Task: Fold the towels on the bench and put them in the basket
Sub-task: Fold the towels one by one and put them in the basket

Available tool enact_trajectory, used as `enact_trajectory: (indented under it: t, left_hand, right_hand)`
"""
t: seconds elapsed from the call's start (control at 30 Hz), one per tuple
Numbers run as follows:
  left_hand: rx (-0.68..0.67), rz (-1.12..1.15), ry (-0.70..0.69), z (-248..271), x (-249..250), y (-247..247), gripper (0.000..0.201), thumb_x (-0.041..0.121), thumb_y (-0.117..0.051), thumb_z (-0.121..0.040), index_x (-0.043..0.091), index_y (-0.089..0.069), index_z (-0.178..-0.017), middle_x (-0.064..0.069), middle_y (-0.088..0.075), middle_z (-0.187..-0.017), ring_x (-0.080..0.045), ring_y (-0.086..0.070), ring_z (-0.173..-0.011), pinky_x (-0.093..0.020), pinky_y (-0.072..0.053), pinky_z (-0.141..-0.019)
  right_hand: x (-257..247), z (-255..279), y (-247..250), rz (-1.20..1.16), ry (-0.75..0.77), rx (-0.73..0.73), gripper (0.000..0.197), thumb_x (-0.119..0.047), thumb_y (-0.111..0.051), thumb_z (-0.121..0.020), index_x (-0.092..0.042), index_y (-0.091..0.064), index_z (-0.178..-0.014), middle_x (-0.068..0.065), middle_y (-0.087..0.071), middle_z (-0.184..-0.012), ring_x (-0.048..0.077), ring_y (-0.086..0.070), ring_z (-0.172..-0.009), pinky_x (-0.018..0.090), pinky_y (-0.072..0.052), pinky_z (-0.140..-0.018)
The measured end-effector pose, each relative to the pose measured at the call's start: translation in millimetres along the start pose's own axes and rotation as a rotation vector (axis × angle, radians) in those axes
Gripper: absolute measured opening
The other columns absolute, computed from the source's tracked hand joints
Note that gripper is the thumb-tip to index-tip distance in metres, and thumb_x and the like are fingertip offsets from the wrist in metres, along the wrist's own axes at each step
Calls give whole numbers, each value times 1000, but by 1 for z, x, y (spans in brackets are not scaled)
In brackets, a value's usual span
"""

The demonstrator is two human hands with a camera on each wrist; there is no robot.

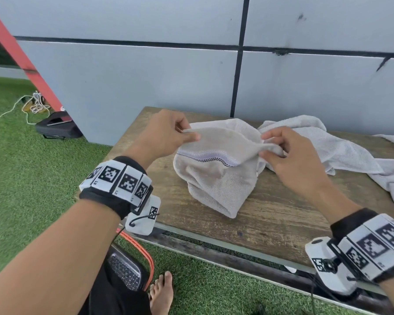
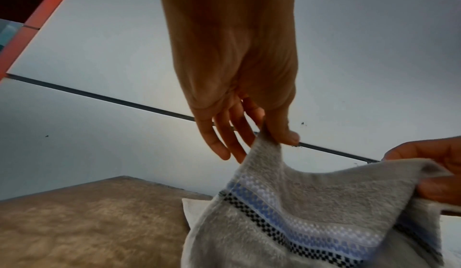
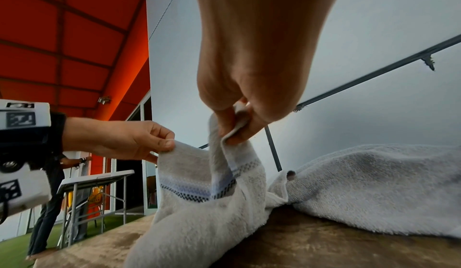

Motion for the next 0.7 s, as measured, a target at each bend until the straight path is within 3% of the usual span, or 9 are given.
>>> enact_trajectory:
  t: [0.1, 0.2, 0.27, 0.33, 0.4, 0.47, 0.53, 0.6, 0.7]
  left_hand:
    - [-194, -2, -29, 11, 2, -26, 26, 34, -81, -82, 12, -68, -81, 5, -70, -120, -9, -63, -110, -34, -47, -97]
    - [-434, -201, -68, 26, -7, -70, 20, 41, -75, -85, 23, -67, -84, 3, -36, -160, -21, -24, -150, -50, -14, -123]
    - [-564, -329, -85, 36, -18, -101, 19, 41, -72, -87, 25, -63, -84, 0, -37, -158, -28, -22, -150, -55, -12, -123]
    - [-615, -330, -89, 44, -23, -120, 23, 41, -72, -87, 21, -62, -83, 2, -52, -133, -29, -46, -128, -53, -31, -115]
    - [-574, -316, -112, 44, -22, -125, 26, 42, -74, -84, 20, -62, -82, 3, -52, -120, -22, -49, -113, -46, -39, -105]
    - [-540, -335, -147, 41, -18, -124, 26, 42, -76, -82, 19, -64, -86, 2, -53, -111, -21, -50, -104, -37, -42, -90]
    - [-597, -320, -126, 40, -19, -126, 27, 38, -81, -79, 16, -68, -87, 3, -61, -97, -20, -58, -87, -29, -42, -72]
    - [-669, -302, -75, 40, -26, -128, 27, 37, -86, -73, 17, -71, -84, 2, -69, -91, -20, -64, -82, -29, -47, -68]
    - [-628, -325, -82, 34, -32, -122, 27, 37, -89, -69, 21, -72, -82, 4, -60, -114, -19, -52, -108, -34, -48, -80]
  right_hand:
    - [-10, 4, -19, 7, 55, -152, 19, -7, -81, -81, -23, -78, -89, -13, -72, -82, 1, -63, -73, 10, -45, -68]
    - [-13, 10, -35, -13, 103, -268, 20, -4, -82, -79, -24, -81, -85, -15, -70, -78, 3, -60, -70, 11, -41, -66]
    - [-6, 11, -42, 29, 108, -300, 24, -6, -81, -80, -29, -82, -87, -15, -71, -90, 3, -63, -81, 14, -44, -73]
    - [8, 10, -45, 131, 78, -303, 26, -9, -80, -82, -33, -82, -92, -20, -64, -111, -4, -58, -97, 19, -46, -86]
    - [23, 11, -51, 251, 45, -330, 24, -14, -78, -84, -33, -81, -99, -22, -53, -128, -11, -47, -109, 27, -41, -102]
    - [38, 15, -63, 343, -6, -386, 23, -19, -77, -86, -39, -80, -98, -8, -44, -146, 11, -39, -131, 38, -31, -115]
    - [43, 22, -78, 386, -13, -464, 21, -23, -76, -87, -44, -79, -90, 2, -51, -139, 27, -43, -129, 44, -33, -112]
    - [39, 28, -92, 378, 23, -532, 24, -28, -75, -88, -52, -73, -84, -4, -57, -112, 25, -49, -112, 40, -40, -100]
    - [33, 32, -102, 437, 61, -602, 20, -32, -71, -91, -52, -72, -90, -6, -45, -99, 18, -37, -104, 31, -34, -93]
Point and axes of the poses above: each hand's wrist, its own z-axis away from the middle knuckle, its own y-axis out of the back of the hand, x = y × z, the point moved 9 cm from there along -z, towards the middle knuckle
